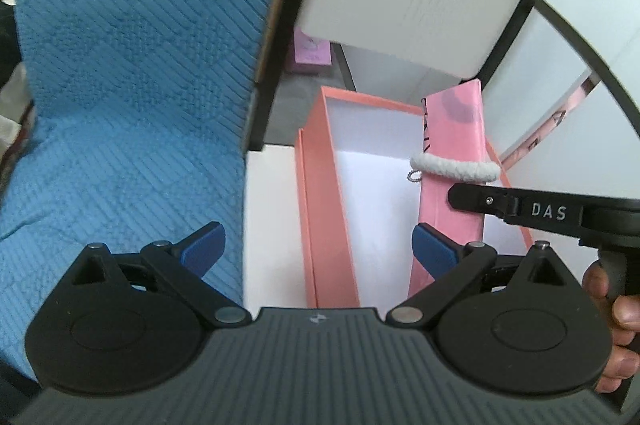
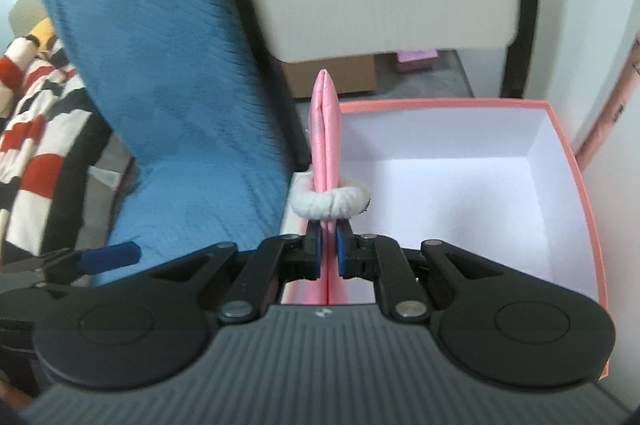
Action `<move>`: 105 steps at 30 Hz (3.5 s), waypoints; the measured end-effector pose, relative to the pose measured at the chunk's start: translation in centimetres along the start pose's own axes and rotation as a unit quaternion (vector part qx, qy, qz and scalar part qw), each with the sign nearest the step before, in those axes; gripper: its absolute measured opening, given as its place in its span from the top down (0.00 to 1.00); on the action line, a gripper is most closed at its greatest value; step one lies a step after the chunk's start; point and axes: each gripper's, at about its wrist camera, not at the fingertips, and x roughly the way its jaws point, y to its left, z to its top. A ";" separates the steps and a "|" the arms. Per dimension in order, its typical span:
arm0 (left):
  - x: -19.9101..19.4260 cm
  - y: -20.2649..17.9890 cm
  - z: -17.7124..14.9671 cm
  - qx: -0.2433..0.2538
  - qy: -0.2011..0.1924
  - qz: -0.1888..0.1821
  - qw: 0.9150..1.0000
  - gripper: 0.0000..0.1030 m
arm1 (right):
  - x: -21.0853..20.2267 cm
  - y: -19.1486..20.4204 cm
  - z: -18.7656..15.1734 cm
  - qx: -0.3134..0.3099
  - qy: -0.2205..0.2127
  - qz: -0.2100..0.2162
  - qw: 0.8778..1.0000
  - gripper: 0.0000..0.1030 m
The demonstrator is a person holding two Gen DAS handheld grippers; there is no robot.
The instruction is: Fold shopping bag
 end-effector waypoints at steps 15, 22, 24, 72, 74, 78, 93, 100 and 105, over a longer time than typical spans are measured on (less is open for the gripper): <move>6.4 -0.4 -0.2 0.003 0.045 0.004 0.999 0.02 | 6.7 -4.5 -1.5 0.007 0.023 -0.040 0.999 0.89; 7.7 0.3 -0.6 0.001 0.055 0.005 0.998 0.02 | 9.0 -5.5 -2.7 0.007 0.038 -0.052 0.998 0.88; 7.8 0.4 -0.6 0.001 0.058 0.006 0.998 0.02 | 9.2 -5.5 -2.8 0.005 0.040 -0.054 0.998 0.88; -14.4 1.8 -3.4 0.045 -0.095 -0.082 0.991 0.02 | -13.2 7.0 -7.5 -0.014 -0.123 -0.116 0.986 0.16; -15.2 1.9 -3.7 0.057 -0.101 -0.082 0.990 0.02 | -13.7 7.3 -8.3 -0.009 -0.128 -0.122 0.984 0.16; -16.8 2.2 -4.2 0.065 -0.117 -0.086 0.987 0.02 | -14.4 7.6 -10.0 0.011 -0.132 -0.122 0.984 0.16; -17.6 4.5 -6.7 0.064 -0.120 -0.081 0.987 0.01 | -14.8 9.5 -12.8 0.005 -0.132 -0.142 0.981 0.16; -17.6 5.4 -7.2 0.059 -0.122 -0.086 0.987 0.01 | -14.6 10.3 -13.1 -0.003 -0.131 -0.143 0.981 0.16; -17.2 5.6 -7.2 0.059 -0.117 -0.085 0.988 0.01 | -14.3 10.4 -13.1 -0.003 -0.129 -0.144 0.981 0.16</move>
